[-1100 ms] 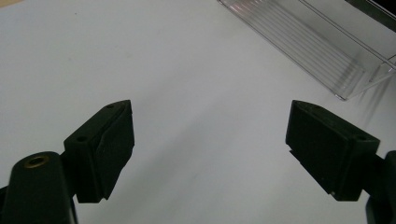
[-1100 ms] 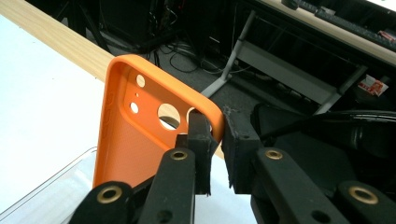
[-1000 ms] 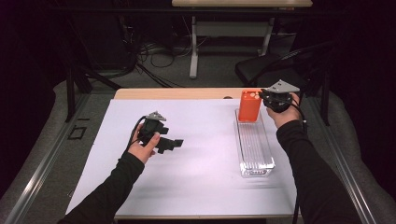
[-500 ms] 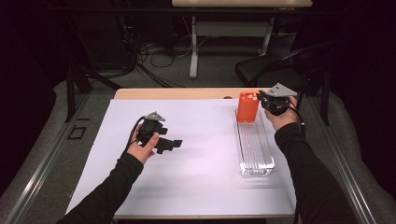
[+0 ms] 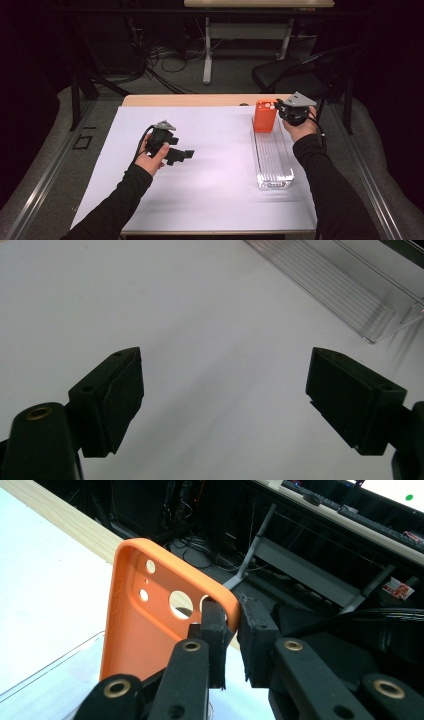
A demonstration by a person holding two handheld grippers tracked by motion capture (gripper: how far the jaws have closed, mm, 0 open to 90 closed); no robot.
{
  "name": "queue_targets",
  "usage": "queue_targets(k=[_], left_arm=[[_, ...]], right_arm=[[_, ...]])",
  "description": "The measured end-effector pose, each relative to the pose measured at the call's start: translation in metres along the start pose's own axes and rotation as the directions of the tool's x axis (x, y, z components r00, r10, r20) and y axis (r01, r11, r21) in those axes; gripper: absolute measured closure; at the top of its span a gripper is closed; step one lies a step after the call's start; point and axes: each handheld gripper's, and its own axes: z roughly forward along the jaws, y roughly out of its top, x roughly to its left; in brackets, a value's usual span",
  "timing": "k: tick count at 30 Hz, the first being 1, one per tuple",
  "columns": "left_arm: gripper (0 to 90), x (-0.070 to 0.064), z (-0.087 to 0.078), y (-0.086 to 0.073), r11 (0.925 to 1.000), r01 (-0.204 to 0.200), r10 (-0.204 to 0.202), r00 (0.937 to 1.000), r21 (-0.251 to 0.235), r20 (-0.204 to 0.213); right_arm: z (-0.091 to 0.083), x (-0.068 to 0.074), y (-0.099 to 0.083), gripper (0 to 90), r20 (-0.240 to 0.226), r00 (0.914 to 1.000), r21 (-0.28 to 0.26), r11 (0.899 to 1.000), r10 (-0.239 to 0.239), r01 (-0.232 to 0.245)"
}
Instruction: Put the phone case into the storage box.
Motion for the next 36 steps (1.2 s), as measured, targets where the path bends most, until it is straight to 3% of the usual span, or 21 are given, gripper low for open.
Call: queue_targets(k=[17,36], left_arm=[[15.8,0.0012,-0.0004,-0.0015,1.0000,0.003,-0.003,1.0000,0.003,-0.001],[15.8,0.0010,0.0001,-0.0014,1.0000,0.006,-0.006,1.0000,0.001,0.000]], right_arm=[[0.0014,-0.0037,-0.0028,80.9,0.000,1.0000,0.003,1.000,-0.002,0.002],[0.0021,-0.0042,-0.0053,59.6,-0.016,0.9986,0.065,0.997,0.050,-0.048]])
